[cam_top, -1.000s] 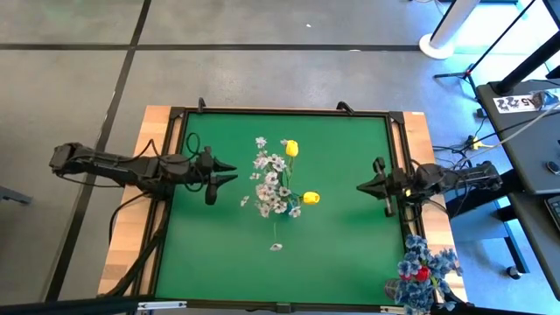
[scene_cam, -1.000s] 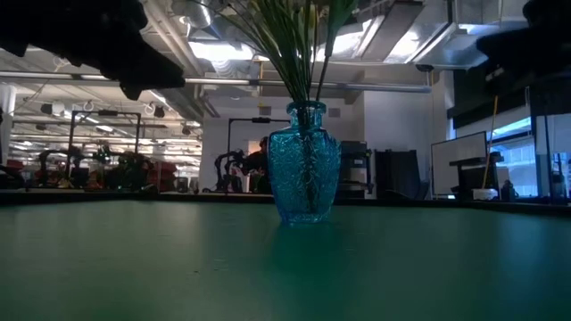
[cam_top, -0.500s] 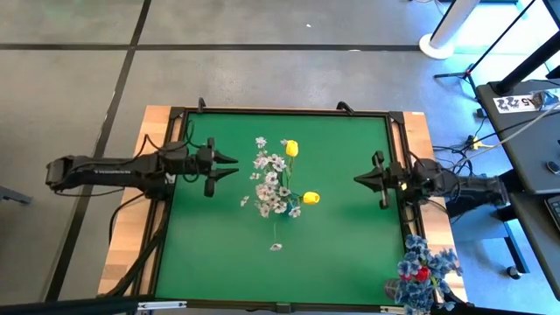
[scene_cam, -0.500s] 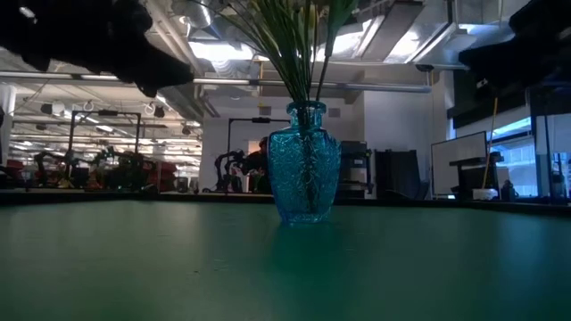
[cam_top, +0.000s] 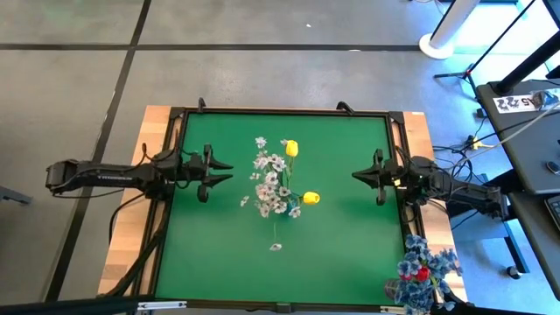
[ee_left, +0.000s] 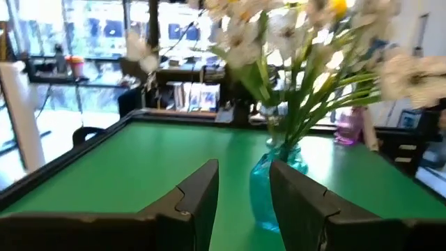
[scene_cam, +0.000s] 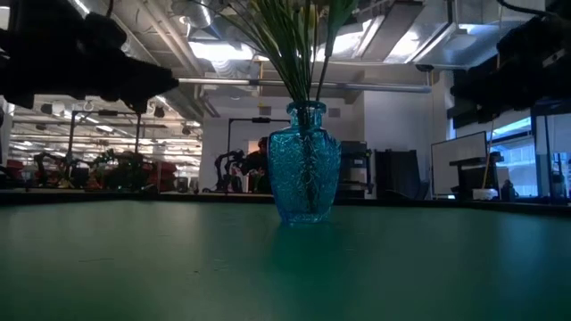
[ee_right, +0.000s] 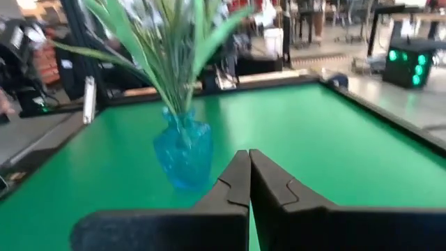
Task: Sort flowers into vase by color
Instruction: Return to Home Position
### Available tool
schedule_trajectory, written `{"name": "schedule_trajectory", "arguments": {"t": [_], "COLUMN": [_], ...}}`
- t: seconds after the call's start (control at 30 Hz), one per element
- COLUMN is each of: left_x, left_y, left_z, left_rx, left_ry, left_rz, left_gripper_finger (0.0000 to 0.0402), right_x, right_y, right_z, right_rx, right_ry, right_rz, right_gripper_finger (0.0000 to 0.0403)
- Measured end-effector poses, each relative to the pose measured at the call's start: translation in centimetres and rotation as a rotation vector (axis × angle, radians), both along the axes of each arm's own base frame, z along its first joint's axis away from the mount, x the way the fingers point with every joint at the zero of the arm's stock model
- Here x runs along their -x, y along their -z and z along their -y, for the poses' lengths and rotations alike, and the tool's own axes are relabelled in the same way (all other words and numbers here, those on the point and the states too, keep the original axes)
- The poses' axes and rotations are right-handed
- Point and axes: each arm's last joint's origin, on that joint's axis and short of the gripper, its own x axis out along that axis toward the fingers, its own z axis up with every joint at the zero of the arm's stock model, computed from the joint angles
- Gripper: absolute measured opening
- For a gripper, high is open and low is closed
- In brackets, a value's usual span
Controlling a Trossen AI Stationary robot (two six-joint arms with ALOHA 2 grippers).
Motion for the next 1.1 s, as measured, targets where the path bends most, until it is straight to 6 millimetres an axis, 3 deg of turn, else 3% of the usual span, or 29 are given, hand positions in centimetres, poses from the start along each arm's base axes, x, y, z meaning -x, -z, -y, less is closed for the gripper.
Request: {"name": "schedule_trajectory", "arguments": {"t": [0.3,0.67,1.1], "left_x": [0.5,2.3,3.5], "left_y": [0.4,0.9,-0.1], "left_z": [1.4,1.9,2.1], "left_rx": [-0.060,-0.078,-0.133], "left_ry": [-0.064,-0.055,-0.025], "left_rz": [-0.062,-0.117,0.009], "left_gripper_finger": [0.0125,0.0125,0.0125], "right_x": [0.1,0.1,0.1], "right_y": [0.5,0.6,0.6], "right_z": [0.4,0.5,0.5], "right_rx": [0.003,0.003,0.004], "right_ry": [0.157,0.163,0.163], "right_rz": [-0.067,-0.069,-0.071], "right_gripper_finger": [0.0001,0.0001,0.0001]}}
